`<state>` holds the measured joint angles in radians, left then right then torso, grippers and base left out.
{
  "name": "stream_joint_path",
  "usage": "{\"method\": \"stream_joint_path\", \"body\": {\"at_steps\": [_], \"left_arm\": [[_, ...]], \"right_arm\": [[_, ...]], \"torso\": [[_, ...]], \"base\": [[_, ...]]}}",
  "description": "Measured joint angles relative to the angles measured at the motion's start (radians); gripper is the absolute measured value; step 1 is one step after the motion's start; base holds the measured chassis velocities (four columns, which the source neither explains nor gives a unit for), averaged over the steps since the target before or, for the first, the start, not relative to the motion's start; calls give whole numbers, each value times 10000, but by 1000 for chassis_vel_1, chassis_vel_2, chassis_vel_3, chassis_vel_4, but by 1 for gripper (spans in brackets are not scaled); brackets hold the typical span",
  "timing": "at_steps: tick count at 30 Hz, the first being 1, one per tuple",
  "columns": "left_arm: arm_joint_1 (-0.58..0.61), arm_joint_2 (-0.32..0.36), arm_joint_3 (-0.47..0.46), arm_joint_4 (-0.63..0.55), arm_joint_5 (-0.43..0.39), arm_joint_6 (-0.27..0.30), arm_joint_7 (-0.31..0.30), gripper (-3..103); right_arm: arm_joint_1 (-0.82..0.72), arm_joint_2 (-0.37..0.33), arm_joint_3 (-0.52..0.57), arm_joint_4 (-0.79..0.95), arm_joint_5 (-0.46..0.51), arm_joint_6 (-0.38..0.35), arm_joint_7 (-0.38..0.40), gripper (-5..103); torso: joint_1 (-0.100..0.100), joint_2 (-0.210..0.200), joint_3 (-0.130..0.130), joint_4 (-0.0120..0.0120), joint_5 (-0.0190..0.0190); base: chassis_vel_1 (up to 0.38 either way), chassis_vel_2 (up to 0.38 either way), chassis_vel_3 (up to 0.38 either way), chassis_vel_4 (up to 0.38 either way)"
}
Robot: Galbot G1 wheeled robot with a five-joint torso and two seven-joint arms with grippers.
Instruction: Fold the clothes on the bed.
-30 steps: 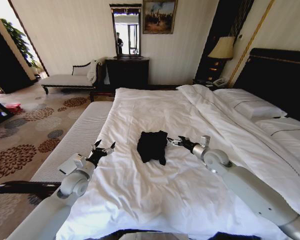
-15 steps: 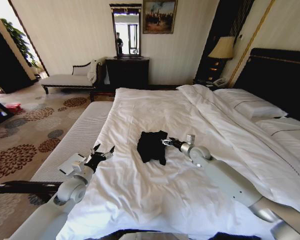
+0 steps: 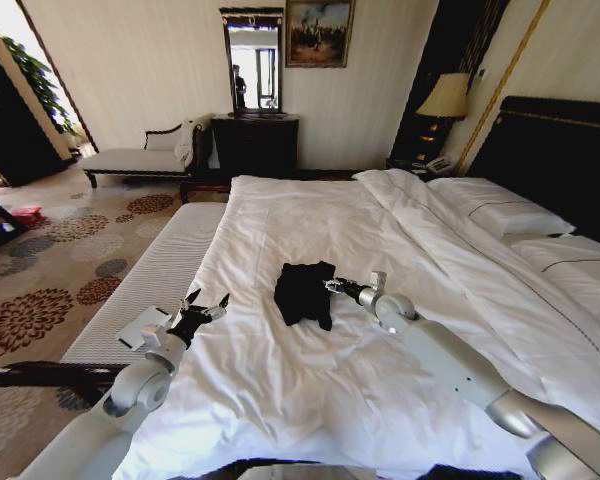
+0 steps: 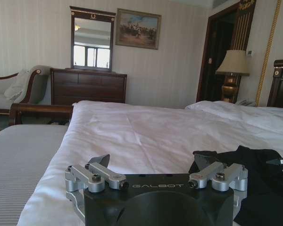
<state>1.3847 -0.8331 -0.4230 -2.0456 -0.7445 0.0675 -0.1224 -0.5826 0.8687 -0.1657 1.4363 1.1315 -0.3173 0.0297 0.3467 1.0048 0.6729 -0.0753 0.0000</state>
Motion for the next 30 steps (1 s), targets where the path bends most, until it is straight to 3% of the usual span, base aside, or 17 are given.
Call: {"method": "stream_joint_path", "body": {"at_steps": [3, 6, 17, 25, 30], "left_arm": [[43, 0, -33, -53, 24, -7, 14, 100], [26, -18, -41, -55, 37, -9, 16, 100], [-225, 99, -61, 125, -82, -45, 36, 100], [-436, 90, 265, 229, -57, -45, 22, 100], [-1153, 87, 976, 461, -73, 15, -137, 100]], "right_arm": [[76, 47, -66, -104, -37, 25, -26, 51], [105, 72, -126, -131, -51, 29, -27, 46], [217, 232, -334, -172, -211, 170, 24, 3], [174, 151, -332, -84, -203, 174, 37, 0], [127, 120, -296, 32, -176, 175, 76, 0]], "torso": [[0, 0, 0, 0, 0], [0, 0, 0, 1, -1], [0, 1, 0, 1, -1], [0, 0, 0, 1, 0], [0, 0, 0, 1, 0]], "base": [[0, 0, 0, 0], [0, 0, 0, 0], [0, 0, 0, 0], [0, 0, 0, 0], [0, 0, 0, 0]]}}
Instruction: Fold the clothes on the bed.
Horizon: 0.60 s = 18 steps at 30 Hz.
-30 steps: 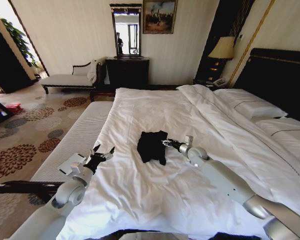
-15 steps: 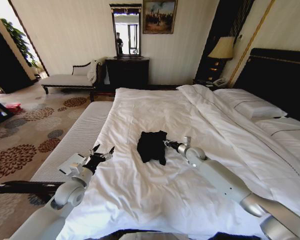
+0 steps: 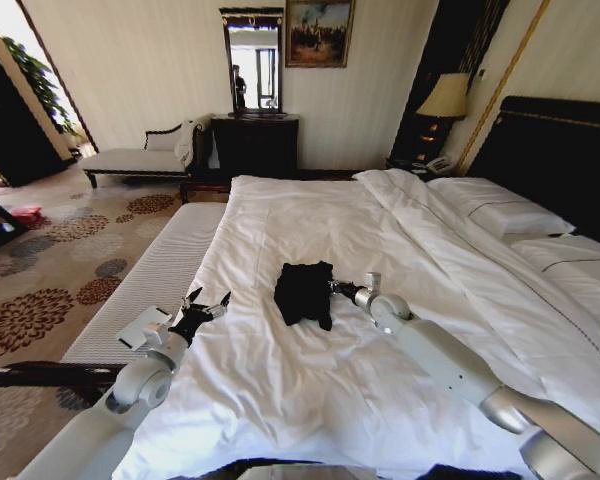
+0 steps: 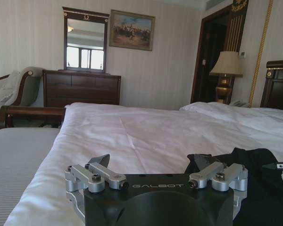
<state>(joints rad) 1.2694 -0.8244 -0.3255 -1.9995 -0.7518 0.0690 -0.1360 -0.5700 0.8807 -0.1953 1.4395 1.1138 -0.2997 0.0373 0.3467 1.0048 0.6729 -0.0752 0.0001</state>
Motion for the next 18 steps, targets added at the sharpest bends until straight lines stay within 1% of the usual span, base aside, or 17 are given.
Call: {"method": "stream_joint_path", "body": {"at_steps": [1, 3, 4, 6, 9, 10, 12, 13, 15, 16, 18], "left_arm": [[-170, 2, 167, 66, -28, 6, -35, 100], [-903, 63, 838, 364, -343, 63, -85, 100], [-903, 63, 838, 364, -343, 63, -85, 100], [-1349, 127, 1291, 597, -536, 87, -18, 100], [-2286, 109, 2227, 1140, -849, 110, 5, 100], [-2286, 109, 2227, 1140, -849, 110, 5, 100], [-2991, -127, 2902, 1718, -1011, 117, -3, 100], [-2991, -127, 2902, 1718, -1011, 117, -3, 100], [-3458, -380, 3354, 2202, -1080, 116, -2, 102], [-3458, -380, 3354, 2202, -1080, 116, -2, 102], [-3794, -632, 3645, 2573, -1094, 108, 36, 100]], "right_arm": [[-10, -4, 12, 23, 3, 0, 8, 0], [-36, -20, 32, 59, 4, 0, 38, 0], [-36, -20, 32, 59, 4, 0, 38, 0], [-38, -28, 39, 62, 4, 0, 44, 0], [-49, -33, 60, 61, 4, 4, 43, 0], [-49, -33, 60, 61, 4, 4, 43, 0], [-75, -22, 61, 36, -42, 11, 33, 0], [-75, -22, 61, 36, -42, 11, 33, 0], [-90, 35, 58, -7, -83, 16, 32, 0], [-90, 35, 58, -7, -83, 16, 32, 0], [-102, 64, 58, -18, -88, 18, 32, 0]], "torso": [[0, 0, 0, -2, 0], [0, 0, 0, -3, 0], [0, 0, 0, -3, 0], [1, -1, 0, -2, 0], [1, 0, 1, -2, 0], [1, 0, 1, -2, 0], [0, 0, 0, -3, 0], [0, 0, 0, -3, 0], [1, -1, 1, -3, 1], [1, -1, 1, -3, 1], [1, -1, 1, -1, 1]], "base": [[0, 0, 0, 0], [0, 0, 0, 0], [0, 0, 0, 0], [0, 0, 0, 0], [0, 0, 0, 0], [0, 0, 0, 0], [0, 0, 0, 0], [0, 0, 0, 0], [0, 0, 0, 0], [0, 0, 0, 0], [0, 0, 0, 0]]}}
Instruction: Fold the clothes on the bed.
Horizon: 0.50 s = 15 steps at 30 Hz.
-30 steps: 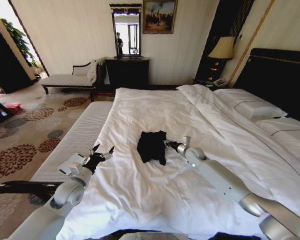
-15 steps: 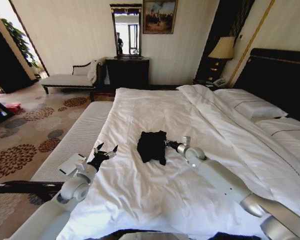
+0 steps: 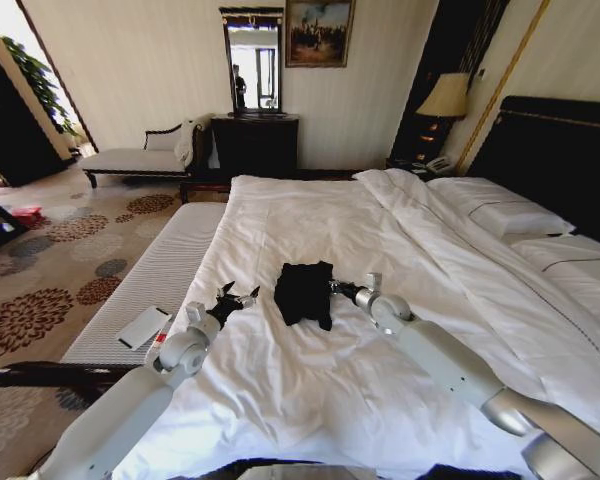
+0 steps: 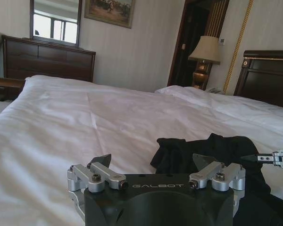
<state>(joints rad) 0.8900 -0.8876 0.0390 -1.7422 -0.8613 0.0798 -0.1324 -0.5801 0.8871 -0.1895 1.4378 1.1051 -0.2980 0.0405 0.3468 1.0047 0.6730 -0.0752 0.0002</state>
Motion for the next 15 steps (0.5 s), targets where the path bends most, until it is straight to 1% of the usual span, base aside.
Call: {"method": "stream_joint_path", "body": {"at_steps": [1, 4, 6, 7, 8, 9, 12, 14, 15], "left_arm": [[-213, -194, 170, 255, -1, -20, 46, 98], [-424, -377, 350, 472, -1, -31, 85, 97], [-683, -574, 583, 715, 18, -99, 128, 92], [-766, -649, 673, 794, 24, -122, 139, 92], [-830, -718, 757, 860, 33, -140, 146, 89], [-830, -718, 757, 860, 33, -140, 146, 89], [-1033, -1017, 1094, 1185, 168, -189, 150, 74], [-1070, -1080, 1159, 1245, 190, -195, 147, 74], [-1130, -1163, 1245, 1326, 195, -201, 129, 69]], "right_arm": [[-6, 8, 1, 0, 2, 1, 0, 0], [-10, 12, 5, 2, 13, 1, 1, 0], [-12, 10, 7, 6, 26, 2, 3, 0], [-6, 10, 1, 1, 25, 2, 2, 0], [8, 10, -10, -11, 27, 2, -8, 0], [8, 10, -10, -11, 27, 2, -8, 0], [93, 17, -68, -45, 75, -1, -55, 0], [102, 17, -85, -45, 86, -3, -59, 0], [108, 17, -95, -45, 96, -5, -61, 0]], "torso": [[0, 1, 0, -1, -2], [0, 0, 0, -1, -2], [-1, 1, -1, 0, -1], [0, 1, -1, -1, 0], [0, 1, -1, -1, 0], [0, 1, -1, -1, 0], [-1, 1, -1, 0, 0], [0, 0, -1, 0, -1], [0, 0, -1, 0, -1]], "base": [[0, 0, 0, 0], [0, 0, 0, 0], [0, 0, 0, 0], [0, 0, 0, 0], [0, 0, 0, 0], [0, 0, 0, 0], [0, 0, 0, 0], [0, 0, 0, 0], [0, 0, 0, 0]]}}
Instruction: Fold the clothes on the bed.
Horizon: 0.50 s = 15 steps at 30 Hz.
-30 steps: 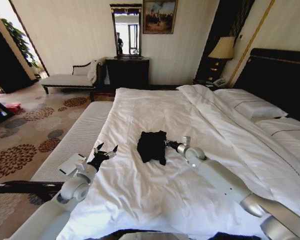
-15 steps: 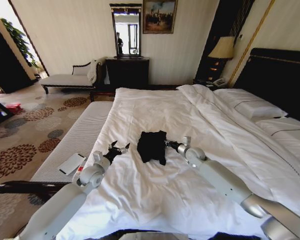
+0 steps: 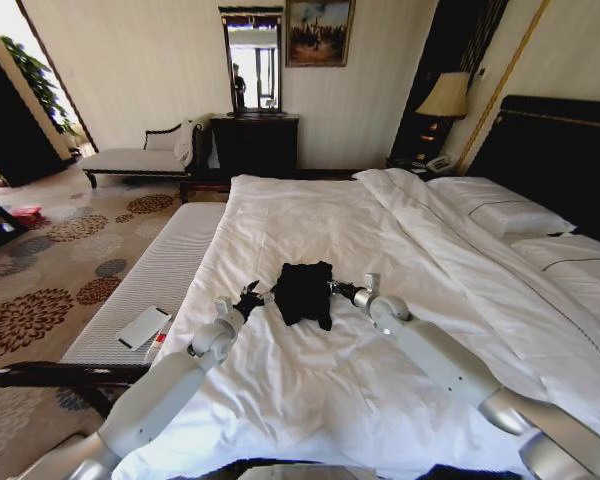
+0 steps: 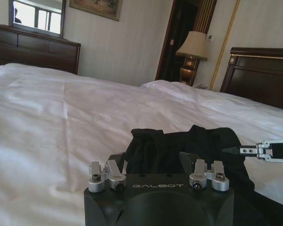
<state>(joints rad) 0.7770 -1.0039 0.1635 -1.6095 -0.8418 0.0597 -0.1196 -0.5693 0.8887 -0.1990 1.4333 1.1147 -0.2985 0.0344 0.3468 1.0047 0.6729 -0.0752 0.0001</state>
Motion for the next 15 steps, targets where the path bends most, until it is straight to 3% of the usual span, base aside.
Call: {"method": "stream_joint_path", "body": {"at_steps": [2, 15], "left_arm": [[-144, -167, 177, 156, -1, -74, -108, 65], [-774, -854, 623, 1052, 28, -278, -334, 67]], "right_arm": [[-9, 16, 0, 0, 9, -2, 0, 0], [-199, 29, 176, 6, -40, -1, -27, 0]], "torso": [[0, 0, -1, 0, 1], [0, 0, 0, 0, 1]], "base": [[0, 0, 0, 0], [0, 0, 0, 0]]}}
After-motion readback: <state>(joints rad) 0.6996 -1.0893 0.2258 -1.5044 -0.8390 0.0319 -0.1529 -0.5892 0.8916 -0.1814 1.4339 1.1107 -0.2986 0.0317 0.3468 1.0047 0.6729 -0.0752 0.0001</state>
